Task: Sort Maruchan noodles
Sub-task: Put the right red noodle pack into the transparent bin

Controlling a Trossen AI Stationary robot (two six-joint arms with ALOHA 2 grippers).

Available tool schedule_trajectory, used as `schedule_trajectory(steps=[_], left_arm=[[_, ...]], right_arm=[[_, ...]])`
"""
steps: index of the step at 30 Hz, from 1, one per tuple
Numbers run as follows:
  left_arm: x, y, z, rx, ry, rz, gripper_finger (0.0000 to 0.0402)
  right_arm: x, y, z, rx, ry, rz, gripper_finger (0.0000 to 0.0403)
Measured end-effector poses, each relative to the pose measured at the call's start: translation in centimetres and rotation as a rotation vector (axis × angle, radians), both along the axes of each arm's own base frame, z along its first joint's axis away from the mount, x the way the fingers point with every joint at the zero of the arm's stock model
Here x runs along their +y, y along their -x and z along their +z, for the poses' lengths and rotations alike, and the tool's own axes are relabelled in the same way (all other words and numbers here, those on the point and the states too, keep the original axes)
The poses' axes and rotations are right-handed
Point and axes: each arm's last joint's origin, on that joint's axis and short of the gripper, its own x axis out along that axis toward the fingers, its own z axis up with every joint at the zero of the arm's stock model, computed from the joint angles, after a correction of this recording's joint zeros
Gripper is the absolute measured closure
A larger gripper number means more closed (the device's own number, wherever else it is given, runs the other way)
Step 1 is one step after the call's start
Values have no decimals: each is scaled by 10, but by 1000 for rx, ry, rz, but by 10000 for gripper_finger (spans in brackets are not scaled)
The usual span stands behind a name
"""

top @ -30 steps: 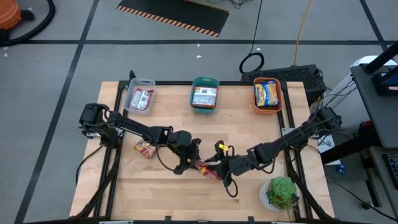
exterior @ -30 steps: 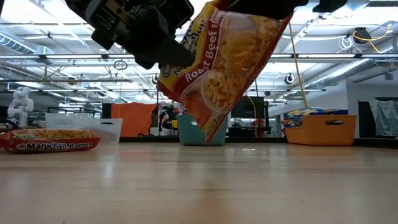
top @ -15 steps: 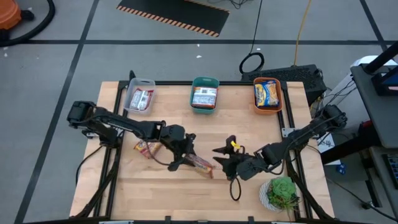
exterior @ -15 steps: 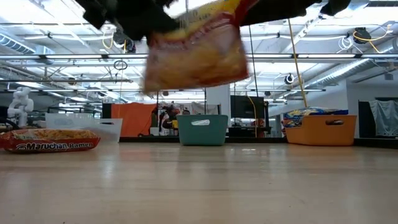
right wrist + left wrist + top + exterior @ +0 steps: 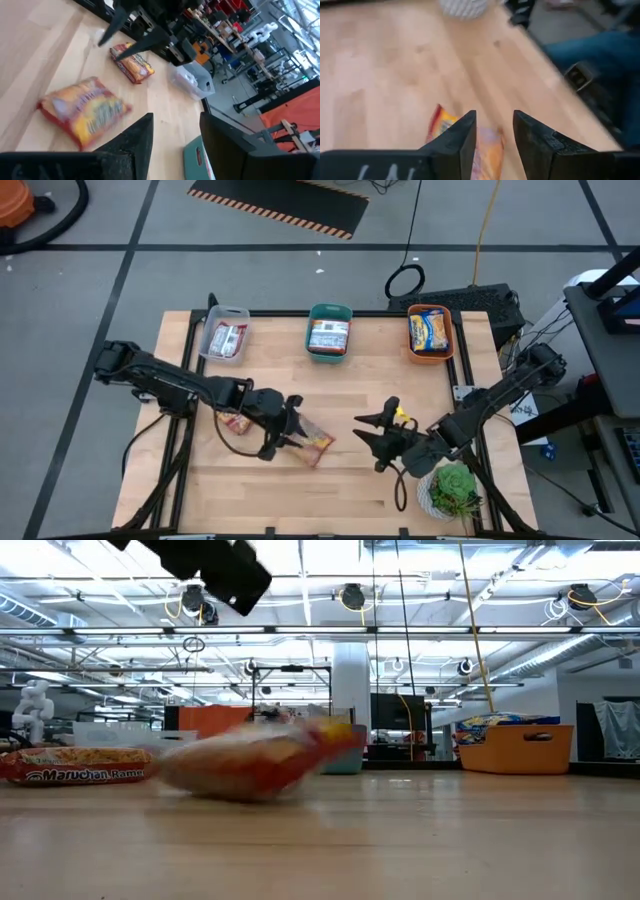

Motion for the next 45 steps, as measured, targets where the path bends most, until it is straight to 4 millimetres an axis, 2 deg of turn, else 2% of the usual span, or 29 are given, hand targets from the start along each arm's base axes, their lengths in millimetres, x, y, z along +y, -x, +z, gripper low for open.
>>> schedule_trajectory(steps=[9, 14, 19, 26, 29, 32, 38, 41, 45], left_arm=[[13, 4, -14, 175, -1, 168, 270], [20, 4, -15, 198, 23, 233, 270], [21, 6, -17, 245, 31, 275, 270], [19, 9, -19, 308, 94, 341, 267], [16, 9, -20, 305, 83, 387, 244], [14, 8, -24, 311, 58, 453, 200], [0, 7, -44, 412, 48, 519, 117], [-9, 9, -57, 489, 42, 540, 98], [-16, 12, -71, 567, 10, 608, 92]], right_arm=[[0, -1, 1, -52, -113, -34, 245], [-12, -13, 2, -102, -320, -55, 245], [-23, -25, -9, -25, -516, -18, 245], [-30, -43, -34, 65, -611, -34, 245], [-34, -48, -40, 94, -630, -32, 245], [-36, -50, -42, 107, -652, -19, 245], [-42, -53, -42, 141, -671, 25, 245], [-48, -55, -42, 149, -674, 30, 245], [-53, -57, -42, 145, -675, 17, 245]])
